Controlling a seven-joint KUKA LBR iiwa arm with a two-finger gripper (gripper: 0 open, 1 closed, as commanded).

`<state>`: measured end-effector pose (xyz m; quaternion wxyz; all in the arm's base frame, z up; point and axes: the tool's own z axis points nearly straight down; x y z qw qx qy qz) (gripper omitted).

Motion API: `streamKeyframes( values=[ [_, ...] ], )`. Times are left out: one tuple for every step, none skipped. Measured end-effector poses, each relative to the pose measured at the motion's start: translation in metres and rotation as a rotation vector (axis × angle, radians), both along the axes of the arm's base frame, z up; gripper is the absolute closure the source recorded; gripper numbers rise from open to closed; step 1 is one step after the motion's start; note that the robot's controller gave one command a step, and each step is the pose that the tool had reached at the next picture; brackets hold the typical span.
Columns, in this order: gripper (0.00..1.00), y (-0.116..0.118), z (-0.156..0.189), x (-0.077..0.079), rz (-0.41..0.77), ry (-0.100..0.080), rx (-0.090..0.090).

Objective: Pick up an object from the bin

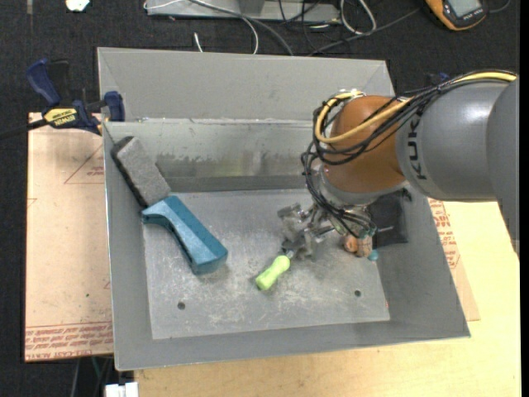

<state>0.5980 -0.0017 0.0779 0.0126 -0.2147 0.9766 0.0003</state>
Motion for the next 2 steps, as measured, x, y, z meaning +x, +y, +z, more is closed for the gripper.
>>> streamKeyframes(
  values=[
    [1.00, 0.001, 0.061, -0.006, 0.077, 0.010, -0.005],
    [1.00, 0.016, 0.117, -0.018, -0.060, 0.008, -0.003]
  ],
)
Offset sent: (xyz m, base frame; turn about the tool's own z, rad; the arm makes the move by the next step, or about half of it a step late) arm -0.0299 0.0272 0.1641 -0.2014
